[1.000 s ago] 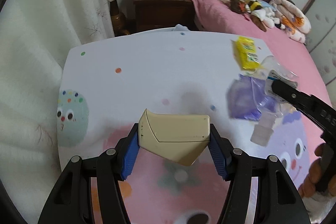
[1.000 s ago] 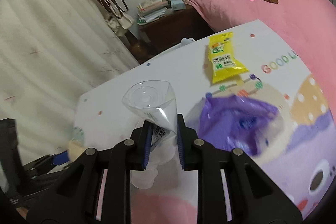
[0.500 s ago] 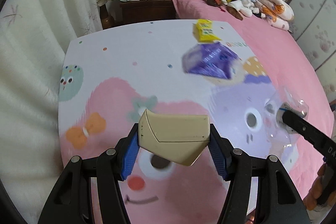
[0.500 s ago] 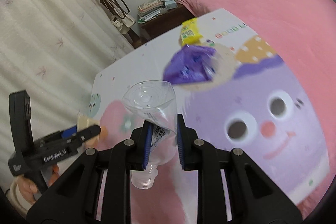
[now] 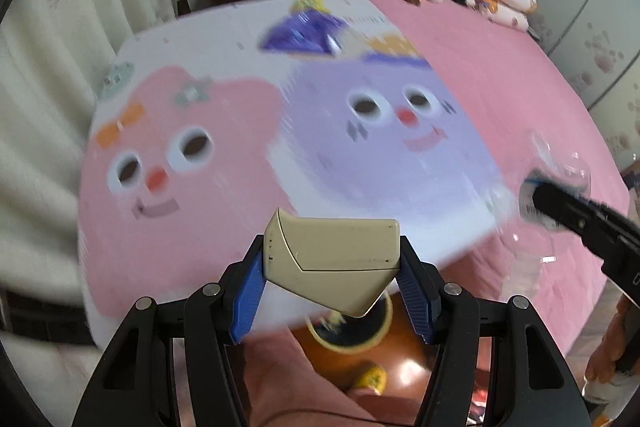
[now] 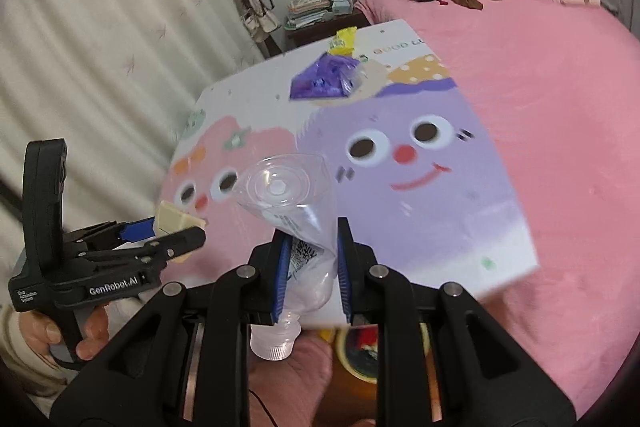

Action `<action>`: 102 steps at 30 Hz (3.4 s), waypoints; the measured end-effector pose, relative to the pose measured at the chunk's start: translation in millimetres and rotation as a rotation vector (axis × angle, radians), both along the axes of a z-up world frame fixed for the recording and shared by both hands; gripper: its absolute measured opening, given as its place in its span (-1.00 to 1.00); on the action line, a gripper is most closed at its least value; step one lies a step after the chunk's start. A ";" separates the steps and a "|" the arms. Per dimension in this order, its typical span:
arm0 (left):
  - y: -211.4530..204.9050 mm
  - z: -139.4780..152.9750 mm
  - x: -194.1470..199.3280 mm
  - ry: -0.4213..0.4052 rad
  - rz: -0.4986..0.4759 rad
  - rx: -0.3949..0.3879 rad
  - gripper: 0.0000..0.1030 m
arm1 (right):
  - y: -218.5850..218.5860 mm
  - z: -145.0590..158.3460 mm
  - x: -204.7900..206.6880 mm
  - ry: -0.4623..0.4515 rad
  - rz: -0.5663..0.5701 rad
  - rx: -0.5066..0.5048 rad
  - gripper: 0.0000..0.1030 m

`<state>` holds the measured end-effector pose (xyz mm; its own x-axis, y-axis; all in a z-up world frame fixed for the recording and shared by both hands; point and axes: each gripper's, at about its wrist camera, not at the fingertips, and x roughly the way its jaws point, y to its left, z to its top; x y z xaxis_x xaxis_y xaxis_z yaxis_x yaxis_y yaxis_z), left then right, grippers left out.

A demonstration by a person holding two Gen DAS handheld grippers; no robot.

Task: Collect trash
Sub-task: 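Carry the beige paper and plastic bottle down over the bin, then open both tools to drop the paper and bottle into the bin, then raise both tools back toward the table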

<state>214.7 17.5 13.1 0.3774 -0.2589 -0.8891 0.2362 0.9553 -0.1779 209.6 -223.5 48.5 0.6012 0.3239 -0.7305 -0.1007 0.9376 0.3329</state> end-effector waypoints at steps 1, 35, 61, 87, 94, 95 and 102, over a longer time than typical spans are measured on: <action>-9.4 -2.9 -13.9 0.008 -0.006 0.002 0.20 | -6.0 -0.1 -13.6 0.001 0.004 -0.013 -0.64; -79.9 -237.6 -113.1 0.207 -0.076 0.115 0.20 | -49.8 -294.1 -158.1 0.440 -0.144 -0.036 -0.64; -88.3 -383.9 -66.4 0.225 -0.004 0.176 0.65 | -40.7 -458.5 -83.8 0.540 -0.138 -0.027 -0.64; -31.2 -119.6 -104.3 0.045 0.074 0.098 0.72 | -45.9 -249.0 -120.7 0.365 -0.100 0.051 -0.41; -6.3 -13.4 -115.6 -0.074 0.137 0.124 0.72 | -39.3 -145.0 -134.2 0.228 -0.052 0.080 -0.31; -2.9 -0.3 -116.9 -0.083 0.149 0.125 0.72 | -38.4 -131.1 -134.4 0.208 -0.039 0.075 -0.30; 13.3 94.3 -109.7 -0.197 0.218 0.138 0.72 | -38.9 -54.3 -127.4 0.047 0.026 0.049 -0.20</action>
